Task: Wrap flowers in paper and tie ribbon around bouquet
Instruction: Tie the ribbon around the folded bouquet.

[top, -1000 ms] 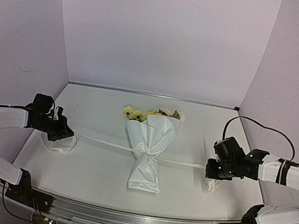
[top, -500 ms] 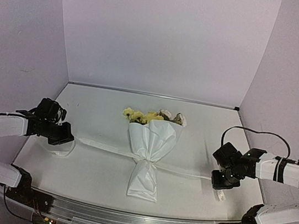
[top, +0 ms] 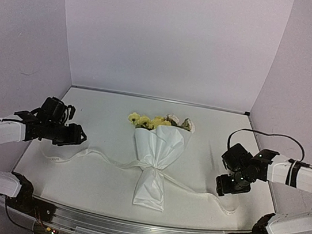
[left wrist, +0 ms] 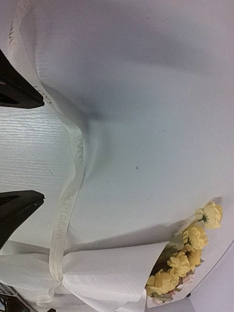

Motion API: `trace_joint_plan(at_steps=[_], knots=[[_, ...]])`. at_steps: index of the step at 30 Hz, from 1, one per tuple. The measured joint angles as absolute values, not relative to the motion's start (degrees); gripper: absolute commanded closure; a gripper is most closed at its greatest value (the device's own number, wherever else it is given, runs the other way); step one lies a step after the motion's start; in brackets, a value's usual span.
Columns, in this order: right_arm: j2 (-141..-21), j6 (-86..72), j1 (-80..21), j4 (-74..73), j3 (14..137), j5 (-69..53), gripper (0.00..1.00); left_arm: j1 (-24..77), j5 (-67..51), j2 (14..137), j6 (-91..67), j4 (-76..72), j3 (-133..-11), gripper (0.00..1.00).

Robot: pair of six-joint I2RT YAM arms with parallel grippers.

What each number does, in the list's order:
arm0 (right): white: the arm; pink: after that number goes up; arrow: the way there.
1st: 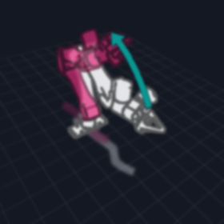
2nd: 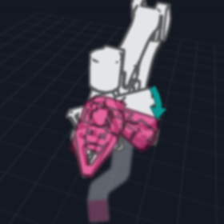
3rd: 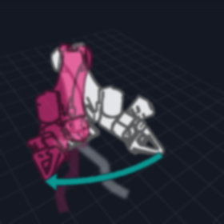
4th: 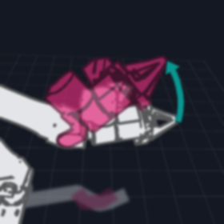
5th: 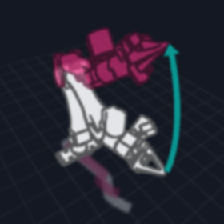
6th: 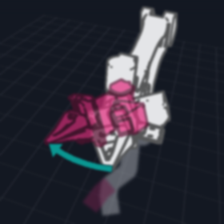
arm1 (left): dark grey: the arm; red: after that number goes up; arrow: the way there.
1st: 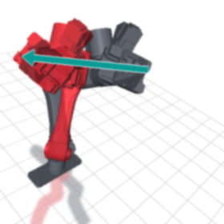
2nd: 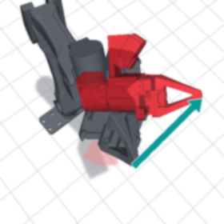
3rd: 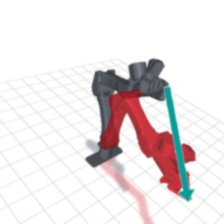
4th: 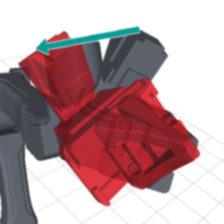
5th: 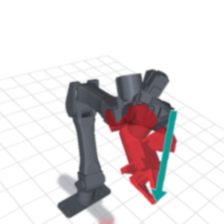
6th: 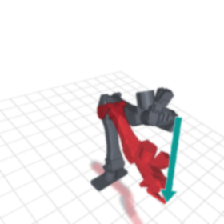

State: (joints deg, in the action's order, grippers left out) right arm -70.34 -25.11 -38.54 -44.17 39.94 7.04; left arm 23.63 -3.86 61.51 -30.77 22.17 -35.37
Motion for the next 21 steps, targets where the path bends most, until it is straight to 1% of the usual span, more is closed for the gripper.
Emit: trace_joint_plan(at_steps=[2,5,10,15,21], knots=[[-70.1,-24.2,-38.5,-44.6,40.9,6.6,0.23,25.0,-4.2,62.4,-28.3,22.1,-37.6,0.4],[-69.9,-22.7,-38.5,-44.8,42.7,5.4,0.22,27.9,-4.3,67.2,-23.7,22.8,-42.2,0.46],[-69.9,-20.0,-38.2,-44.6,45.8,2.4,0.22,31.3,-4.5,76.8,-13.4,24.2,-48.7,0.48],[-69.8,-18.4,-37.5,-44.6,46.3,-0.3,0.22,32.9,-3.8,78.8,-0.6,25.6,-48.9,0.49],[-69.2,-18.2,-37.0,-43.3,45.8,-2.3,0.22,33.0,-2.4,81.1,8.1,23.4,-48.3,0.54]])
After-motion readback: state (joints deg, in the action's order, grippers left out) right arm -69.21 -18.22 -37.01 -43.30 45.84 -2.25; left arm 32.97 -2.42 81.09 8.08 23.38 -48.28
